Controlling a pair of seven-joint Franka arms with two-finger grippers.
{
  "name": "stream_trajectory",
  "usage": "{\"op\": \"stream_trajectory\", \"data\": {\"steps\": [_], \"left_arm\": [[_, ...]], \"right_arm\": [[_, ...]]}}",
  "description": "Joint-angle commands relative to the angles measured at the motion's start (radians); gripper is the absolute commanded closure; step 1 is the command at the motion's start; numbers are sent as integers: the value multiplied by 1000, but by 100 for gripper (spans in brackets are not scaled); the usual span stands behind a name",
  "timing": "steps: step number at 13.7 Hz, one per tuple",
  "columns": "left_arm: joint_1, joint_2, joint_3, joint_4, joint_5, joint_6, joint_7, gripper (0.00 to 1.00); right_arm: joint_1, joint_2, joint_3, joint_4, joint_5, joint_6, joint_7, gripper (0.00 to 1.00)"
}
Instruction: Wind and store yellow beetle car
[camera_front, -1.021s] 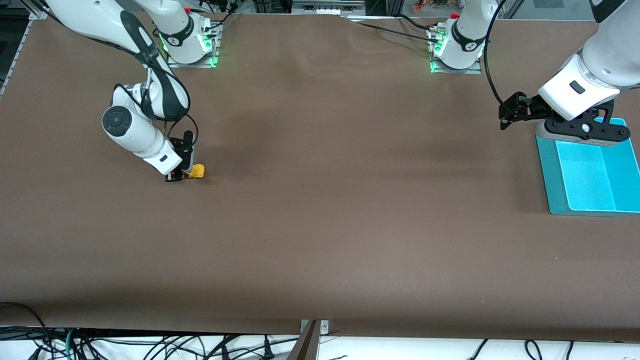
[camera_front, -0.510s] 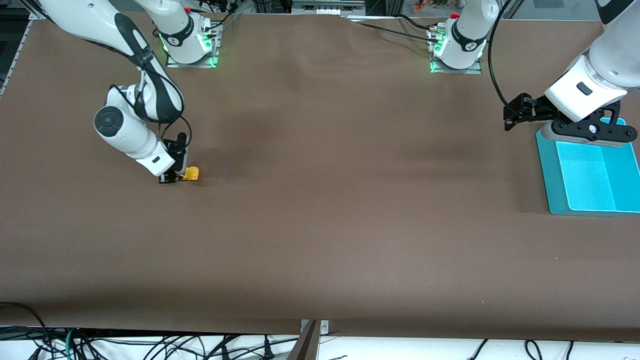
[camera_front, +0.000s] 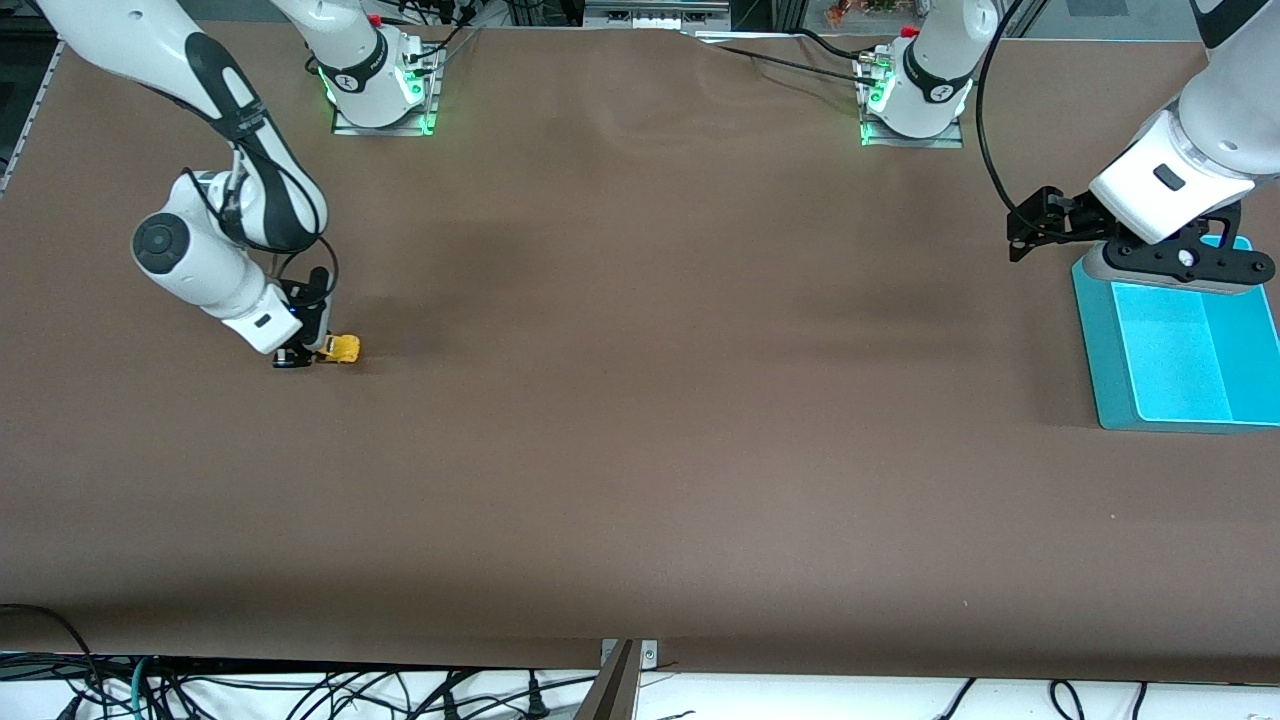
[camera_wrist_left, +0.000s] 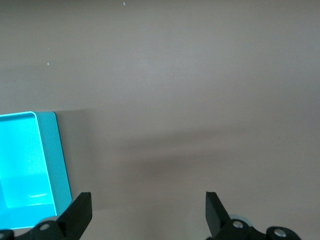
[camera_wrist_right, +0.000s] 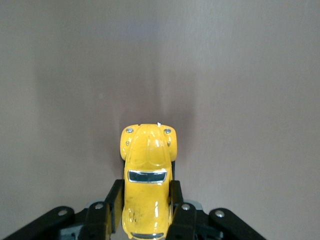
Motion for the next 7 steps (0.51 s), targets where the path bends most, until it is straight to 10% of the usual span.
{"op": "stream_trajectory", "data": {"steps": [1, 7], "left_arm": [[10, 1, -2, 19, -35, -7, 13, 0], [10, 1, -4, 18, -38, -7, 13, 0]], "right_arm": [[-71, 45, 5, -8, -3, 44, -95, 79], [-233, 51, 3, -5, 2, 39, -279, 79]]}}
